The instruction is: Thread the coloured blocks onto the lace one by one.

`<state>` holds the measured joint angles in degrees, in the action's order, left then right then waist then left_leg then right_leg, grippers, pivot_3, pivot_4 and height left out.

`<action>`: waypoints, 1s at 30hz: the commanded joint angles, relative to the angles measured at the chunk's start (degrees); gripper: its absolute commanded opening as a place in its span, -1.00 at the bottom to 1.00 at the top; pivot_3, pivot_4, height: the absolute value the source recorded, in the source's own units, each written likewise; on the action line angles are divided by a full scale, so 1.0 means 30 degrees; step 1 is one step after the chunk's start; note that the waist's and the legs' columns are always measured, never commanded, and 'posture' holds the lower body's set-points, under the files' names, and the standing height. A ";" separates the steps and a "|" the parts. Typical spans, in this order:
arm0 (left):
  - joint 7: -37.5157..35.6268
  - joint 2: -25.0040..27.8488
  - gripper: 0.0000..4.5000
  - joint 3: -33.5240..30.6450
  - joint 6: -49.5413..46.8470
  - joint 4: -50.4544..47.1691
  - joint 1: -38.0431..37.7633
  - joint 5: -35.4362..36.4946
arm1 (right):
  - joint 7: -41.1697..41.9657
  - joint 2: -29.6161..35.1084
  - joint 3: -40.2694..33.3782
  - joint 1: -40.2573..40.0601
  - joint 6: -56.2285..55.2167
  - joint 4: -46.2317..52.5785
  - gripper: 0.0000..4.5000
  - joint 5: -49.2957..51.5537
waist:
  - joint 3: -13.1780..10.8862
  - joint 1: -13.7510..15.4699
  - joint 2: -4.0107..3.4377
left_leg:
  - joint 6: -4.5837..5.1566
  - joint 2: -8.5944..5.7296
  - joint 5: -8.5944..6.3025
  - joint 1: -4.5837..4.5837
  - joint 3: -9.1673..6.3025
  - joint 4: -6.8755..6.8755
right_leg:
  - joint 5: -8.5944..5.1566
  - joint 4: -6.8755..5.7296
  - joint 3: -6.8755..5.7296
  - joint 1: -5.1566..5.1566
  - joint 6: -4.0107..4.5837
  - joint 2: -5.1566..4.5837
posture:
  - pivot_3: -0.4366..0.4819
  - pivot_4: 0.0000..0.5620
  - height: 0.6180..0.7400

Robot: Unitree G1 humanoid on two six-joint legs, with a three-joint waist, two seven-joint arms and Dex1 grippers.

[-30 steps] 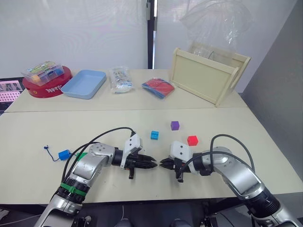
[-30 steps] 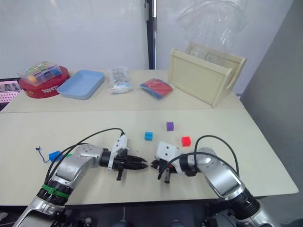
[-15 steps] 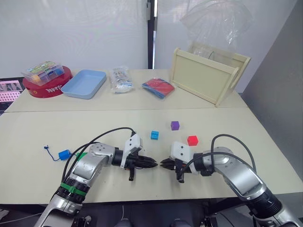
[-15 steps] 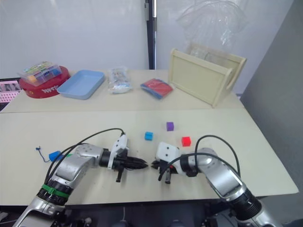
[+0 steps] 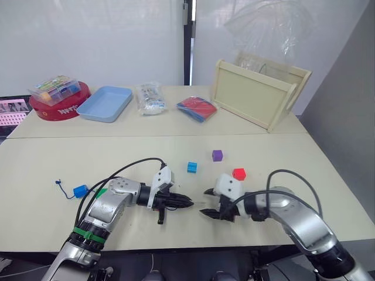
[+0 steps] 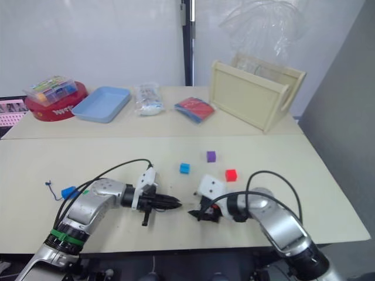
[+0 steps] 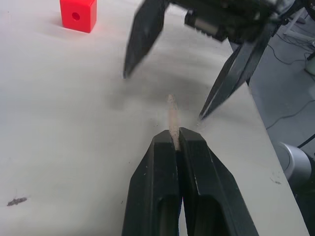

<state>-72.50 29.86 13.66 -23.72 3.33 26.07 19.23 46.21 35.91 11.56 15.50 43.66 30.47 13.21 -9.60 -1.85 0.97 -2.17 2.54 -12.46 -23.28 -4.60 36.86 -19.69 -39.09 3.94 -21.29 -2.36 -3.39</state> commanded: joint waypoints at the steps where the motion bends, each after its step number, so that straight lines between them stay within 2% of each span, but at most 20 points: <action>1: -0.0266 0.0366 -1.00 -0.0482 0.0571 -0.0045 -0.0199 0.0201 | -0.2385 -0.1192 -0.3066 -0.2109 0.1320 0.2177 0.99 0.1006 | 0.0001 0.0076 0.0001 | 0.0000 0.0000 0.0000 0.0001 0.0002 0.0000 | 0.0000 0.0003 0.0002 0.0002 0.0000 -0.0001 | -0.05 -0.47 1.00; 5: -0.0222 0.0695 -1.00 -0.0804 0.0650 -0.0070 -0.0507 0.0284 | -0.6599 -0.5025 -0.4973 -0.5731 0.1599 0.4632 0.99 0.0821 | 0.0003 0.0135 -0.0003 | 0.0000 0.0007 0.0000 0.0020 0.0003 -0.0018 | 0.0000 -0.0002 0.0008 0.0003 0.0001 0.0002 | -0.05 -0.47 1.00; 9: -0.0172 0.0816 -1.00 -0.0966 0.0622 -0.0109 -0.0651 0.0382 | -1.0833 -0.7991 -0.4484 -0.7903 0.0171 0.4743 0.99 -0.1473 | 0.0004 0.0093 -0.0005 | -0.0010 -0.0002 0.0005 0.0022 0.0013 -0.0027 | 0.0000 -0.0003 0.0021 0.0001 0.0000 -0.0007 | -0.05 -0.47 1.00; 12: -0.0173 0.0872 -1.00 -0.0981 0.0596 -0.0144 -0.0683 0.0439 | -1.2424 -0.9303 -0.4087 -0.8241 -0.1301 0.4017 0.99 -0.2369 | 0.0005 0.0051 -0.0007 | -0.0015 -0.0002 0.0008 0.0035 0.0010 -0.0031 | 0.0000 -0.0013 0.0018 0.0000 -0.0001 -0.0007 | -0.05 -0.47 1.00; 16: -0.0131 0.0905 -1.00 -0.0984 0.0649 -0.0163 -0.0755 0.0428 | -1.3887 -0.9902 -0.4422 -0.6826 -0.3283 0.1190 0.99 -0.3438 | 0.0005 -0.0149 -0.0006 | -0.0016 0.0001 0.0008 0.0038 0.0010 -0.0034 | 0.0000 -0.0011 0.0018 0.0001 0.0000 -0.0002 | -0.05 -0.47 1.00; 22: -0.0010 0.0984 -1.00 -0.1055 0.0689 -0.0273 -0.0918 0.0402 | -1.4233 -1.0397 -0.4820 -0.3598 -0.5521 -0.3623 0.99 -0.3314 | 0.0004 -0.0210 -0.0009 | -0.0017 0.0007 0.0009 0.0045 0.0009 -0.0061 | 0.0000 -0.0016 0.0017 -0.0003 0.0001 0.0003 | -0.05 -0.47 1.00; 28: 0.0117 0.1058 -1.00 -0.1181 0.0638 -0.0469 -0.1111 0.0407 | -1.4622 -1.1120 -0.4620 -0.2254 -0.7369 -0.6499 0.99 -0.3441 | 0.0005 -0.0210 -0.0011 | -0.0020 0.0005 0.0011 0.0038 0.0012 -0.0069 | 0.0000 -0.0009 0.0018 -0.0006 0.0001 -0.0003 | -0.05 -0.47 1.00; 30: 0.0134 0.1088 -1.00 -0.1204 0.0625 -0.0540 -0.1172 0.0415 | -1.4612 -1.1150 -0.4540 -0.2101 -0.7794 -0.6985 0.75 -0.3528 | 0.0005 -0.0210 -0.0011 | -0.0020 0.0003 0.0011 0.0037 0.0014 -0.0069 | 0.0000 -0.0007 0.0019 -0.0006 0.0001 -0.0007 | -0.05 -0.47 1.00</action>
<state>-72.10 32.67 11.28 -22.37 3.59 22.43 19.66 2.39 2.62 -2.37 8.61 22.33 9.54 2.71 -9.58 -2.48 0.94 -2.23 2.55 -12.43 -23.17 -4.56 36.66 -19.69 -39.12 4.00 -21.31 -2.35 -3.41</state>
